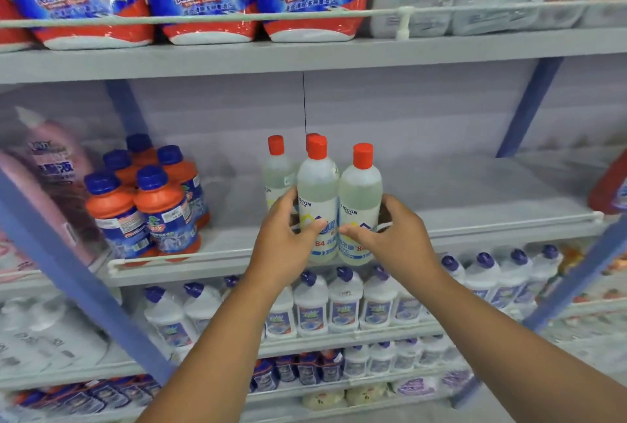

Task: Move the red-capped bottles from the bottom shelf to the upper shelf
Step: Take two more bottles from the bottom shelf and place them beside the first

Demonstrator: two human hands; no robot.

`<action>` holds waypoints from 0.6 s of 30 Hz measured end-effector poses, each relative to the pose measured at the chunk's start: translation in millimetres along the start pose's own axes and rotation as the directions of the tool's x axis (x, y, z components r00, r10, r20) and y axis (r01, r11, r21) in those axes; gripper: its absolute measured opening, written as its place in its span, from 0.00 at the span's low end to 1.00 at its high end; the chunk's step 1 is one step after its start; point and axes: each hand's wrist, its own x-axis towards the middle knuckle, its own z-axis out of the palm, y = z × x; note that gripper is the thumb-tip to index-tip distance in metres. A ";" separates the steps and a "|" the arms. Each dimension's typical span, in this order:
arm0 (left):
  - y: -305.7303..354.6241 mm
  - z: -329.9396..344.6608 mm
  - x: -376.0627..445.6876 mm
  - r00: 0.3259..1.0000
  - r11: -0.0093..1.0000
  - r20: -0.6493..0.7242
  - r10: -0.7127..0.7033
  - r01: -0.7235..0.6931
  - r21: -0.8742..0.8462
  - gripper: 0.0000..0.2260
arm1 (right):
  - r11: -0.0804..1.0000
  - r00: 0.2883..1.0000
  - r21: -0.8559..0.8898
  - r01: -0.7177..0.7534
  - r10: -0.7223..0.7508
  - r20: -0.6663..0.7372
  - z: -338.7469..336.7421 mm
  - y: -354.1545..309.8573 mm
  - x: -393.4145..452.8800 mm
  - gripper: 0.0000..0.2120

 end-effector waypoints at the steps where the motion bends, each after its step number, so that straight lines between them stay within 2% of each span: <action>1: 0.1 6.6 1.8 1.000 1.000 0.003 0.005 -0.004 -0.007 0.24 | 1.000 1.000 -0.006 0.002 -0.002 -0.002 -5.0 3.9 2.0 0.28; 10: 8.9 79.4 24.6 0.999 0.999 -0.034 0.033 -0.033 -0.007 0.24 | 0.998 0.998 0.019 0.056 -0.057 0.035 -60.7 44.1 42.7 0.24; 18: 13.0 125.2 61.9 0.995 0.999 -0.103 -0.002 0.007 0.041 0.27 | 0.996 0.994 0.067 0.060 -0.066 0.088 -80.5 75.0 90.4 0.25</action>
